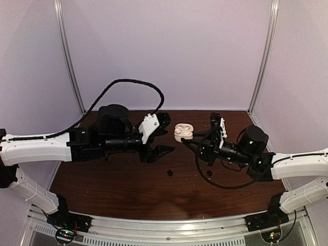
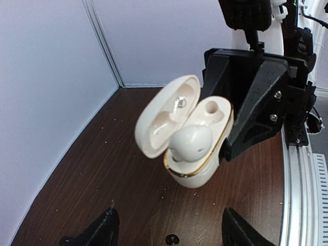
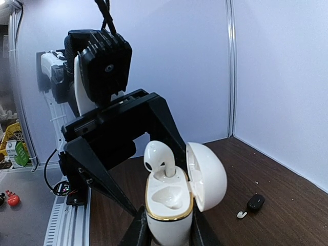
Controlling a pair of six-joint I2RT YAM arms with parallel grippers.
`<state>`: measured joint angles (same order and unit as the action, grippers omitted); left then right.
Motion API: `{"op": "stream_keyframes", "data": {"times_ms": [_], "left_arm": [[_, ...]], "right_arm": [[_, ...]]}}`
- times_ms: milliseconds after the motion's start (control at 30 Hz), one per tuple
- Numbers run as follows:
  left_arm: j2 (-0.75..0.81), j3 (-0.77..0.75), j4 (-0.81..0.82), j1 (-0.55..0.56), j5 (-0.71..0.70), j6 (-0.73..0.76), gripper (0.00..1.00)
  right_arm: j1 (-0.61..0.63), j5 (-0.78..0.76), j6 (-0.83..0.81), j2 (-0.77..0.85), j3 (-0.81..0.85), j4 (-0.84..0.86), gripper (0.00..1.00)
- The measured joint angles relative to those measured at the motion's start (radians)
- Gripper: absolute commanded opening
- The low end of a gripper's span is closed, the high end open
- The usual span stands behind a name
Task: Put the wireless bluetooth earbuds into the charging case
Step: Insert the left earbud into the left side groove of the charging case, then adjust the left earbud in the left side groove of the charging case.
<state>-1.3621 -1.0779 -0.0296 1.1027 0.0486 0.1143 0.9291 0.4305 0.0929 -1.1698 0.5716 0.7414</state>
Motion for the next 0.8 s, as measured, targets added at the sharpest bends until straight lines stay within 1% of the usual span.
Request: {"op": "stream_keyframes", "data": {"times_ms": [133, 167, 300, 467, 667, 800], "left_arm": [[0.036, 0.017, 0.007, -0.019, 0.022, -0.023, 0.96], [0.041, 0.017, 0.006, -0.023, 0.031, -0.032, 0.97], [0.051, 0.022, 0.010, -0.032, 0.085, -0.073, 0.98], [0.106, 0.074, 0.032, -0.052, 0.135, -0.120, 0.98], [0.222, 0.133, 0.064, -0.153, 0.219, -0.152, 0.98], [0.241, 0.135, 0.074, -0.186, 0.256, -0.155, 0.98]], "right_arm": [[-0.010, 0.024, 0.036, 0.014, -0.043, 0.013, 0.00], [-0.011, 0.031, 0.045, 0.018, -0.052, 0.014, 0.00], [-0.014, 0.053, 0.065, 0.028, -0.067, 0.009, 0.00], [-0.038, 0.074, 0.072, 0.051, -0.067, -0.004, 0.00], [-0.051, 0.108, 0.081, 0.053, -0.066, -0.027, 0.00], [-0.051, 0.138, 0.083, 0.046, -0.066, -0.040, 0.00]]}}
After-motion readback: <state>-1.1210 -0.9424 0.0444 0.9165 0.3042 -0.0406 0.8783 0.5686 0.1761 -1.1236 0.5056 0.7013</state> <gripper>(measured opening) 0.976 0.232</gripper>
